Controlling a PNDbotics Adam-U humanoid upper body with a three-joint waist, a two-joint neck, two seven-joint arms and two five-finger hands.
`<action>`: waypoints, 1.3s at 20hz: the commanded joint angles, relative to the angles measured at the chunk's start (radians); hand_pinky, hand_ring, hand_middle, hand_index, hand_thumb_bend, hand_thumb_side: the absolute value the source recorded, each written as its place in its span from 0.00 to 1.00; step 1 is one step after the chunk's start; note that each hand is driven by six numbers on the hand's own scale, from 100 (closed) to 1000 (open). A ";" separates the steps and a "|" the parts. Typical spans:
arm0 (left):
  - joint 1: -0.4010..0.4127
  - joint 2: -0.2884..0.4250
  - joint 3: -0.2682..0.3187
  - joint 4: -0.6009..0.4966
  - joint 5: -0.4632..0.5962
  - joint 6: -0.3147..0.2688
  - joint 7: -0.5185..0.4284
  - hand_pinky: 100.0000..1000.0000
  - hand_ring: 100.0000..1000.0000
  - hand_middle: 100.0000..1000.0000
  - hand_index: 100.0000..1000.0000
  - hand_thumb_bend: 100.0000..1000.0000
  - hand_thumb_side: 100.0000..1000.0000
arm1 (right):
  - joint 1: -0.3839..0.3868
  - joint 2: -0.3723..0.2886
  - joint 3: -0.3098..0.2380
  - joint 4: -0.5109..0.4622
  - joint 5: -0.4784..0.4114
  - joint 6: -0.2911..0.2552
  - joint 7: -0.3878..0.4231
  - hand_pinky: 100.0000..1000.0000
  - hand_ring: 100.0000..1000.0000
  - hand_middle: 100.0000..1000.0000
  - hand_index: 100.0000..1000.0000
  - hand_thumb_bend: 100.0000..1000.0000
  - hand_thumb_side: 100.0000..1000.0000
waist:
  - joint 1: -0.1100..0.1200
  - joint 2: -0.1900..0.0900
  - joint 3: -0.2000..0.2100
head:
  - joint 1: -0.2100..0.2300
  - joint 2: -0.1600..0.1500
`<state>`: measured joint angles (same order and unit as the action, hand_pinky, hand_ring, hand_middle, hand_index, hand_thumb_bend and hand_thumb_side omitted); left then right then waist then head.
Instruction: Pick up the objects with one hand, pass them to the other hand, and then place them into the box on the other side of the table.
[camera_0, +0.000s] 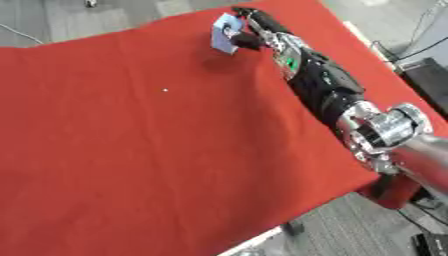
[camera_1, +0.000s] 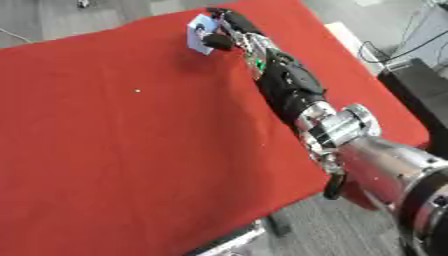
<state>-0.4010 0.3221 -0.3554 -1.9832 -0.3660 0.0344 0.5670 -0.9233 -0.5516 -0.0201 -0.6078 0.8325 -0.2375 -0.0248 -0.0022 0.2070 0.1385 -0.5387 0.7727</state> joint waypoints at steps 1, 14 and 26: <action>-0.015 -0.002 -0.001 -0.017 -0.009 0.004 -0.006 0.70 0.53 0.51 0.63 0.74 0.52 | -0.019 -0.009 0.008 -0.019 0.055 -0.028 0.032 0.91 0.93 0.86 0.99 0.00 0.90 | -0.010 0.002 -0.001 | -0.009 -0.003; 0.013 -0.005 -0.003 -0.017 -0.026 0.033 0.004 0.69 0.51 0.49 0.60 0.72 0.52 | 0.012 0.021 -0.019 -0.148 0.050 -0.029 -0.158 0.75 0.65 0.22 0.69 0.00 0.26 | -0.012 -0.007 -0.019 | 0.007 -0.003; 0.082 0.060 -0.066 0.168 -0.119 0.291 0.144 0.71 0.59 0.56 0.65 0.68 0.44 | 0.224 0.358 0.096 -1.040 -0.815 0.289 -0.087 0.72 0.63 0.24 0.70 0.00 0.63 | -0.045 -0.060 -0.171 | 0.486 -0.003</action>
<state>-0.3028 0.3524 -0.4095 -1.8269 -0.4741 0.3119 0.7049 -0.6876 -0.2295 0.0538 -1.5423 0.0859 0.0198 -0.1357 -0.0341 0.1870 -0.0371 -0.0973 0.7724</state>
